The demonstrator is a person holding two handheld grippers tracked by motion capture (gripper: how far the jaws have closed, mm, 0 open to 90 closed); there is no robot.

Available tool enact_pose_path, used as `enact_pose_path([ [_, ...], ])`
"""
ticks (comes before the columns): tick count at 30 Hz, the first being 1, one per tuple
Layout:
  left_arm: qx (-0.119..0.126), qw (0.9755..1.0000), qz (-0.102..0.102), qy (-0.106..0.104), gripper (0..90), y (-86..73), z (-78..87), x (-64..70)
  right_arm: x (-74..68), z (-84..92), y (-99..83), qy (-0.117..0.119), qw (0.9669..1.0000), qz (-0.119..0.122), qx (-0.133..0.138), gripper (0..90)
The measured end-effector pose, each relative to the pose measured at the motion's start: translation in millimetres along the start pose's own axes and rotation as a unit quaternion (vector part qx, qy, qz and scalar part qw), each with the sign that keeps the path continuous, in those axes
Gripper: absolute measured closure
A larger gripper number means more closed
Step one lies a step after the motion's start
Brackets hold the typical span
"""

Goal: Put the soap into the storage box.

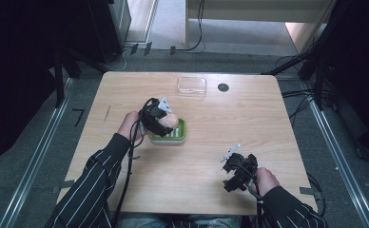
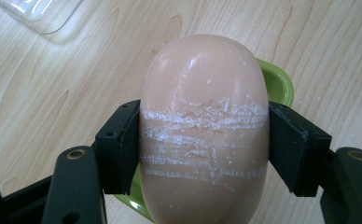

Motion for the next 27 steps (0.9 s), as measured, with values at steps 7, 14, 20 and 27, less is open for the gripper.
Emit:
enact_pose_path([
  [7,-0.003,0.9999,-0.009,-0.006,33.4,-2.7,-4.0,-2.1,0.5,0.1,-0.7,-0.001,1.0000,0.000,0.000,14.3],
  [14,-0.009,0.9998,-0.013,-0.012,33.4,-3.7,-10.3,-3.3,1.3,-0.2,-1.2,-0.002,1.0000,0.001,0.002,14.3],
  [20,-0.011,0.9997,-0.016,-0.016,33.4,-4.9,-13.9,-4.3,1.3,0.0,-1.9,-0.001,1.0000,-0.001,0.001,14.3],
  [27,-0.010,0.9997,-0.016,-0.015,33.4,-5.0,-17.5,-4.6,1.6,0.1,-2.6,-0.002,1.0000,-0.002,0.001,14.3],
])
Point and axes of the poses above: each handheld gripper's, and its own axes: z roughly backward along the jaws, y roughly out of its top, x roughly to its right, the point moved 6 cm from there along -z, roughly forward along the jaws, and after that the axes turned 8 degrees about -z, right-handed, at the moved point
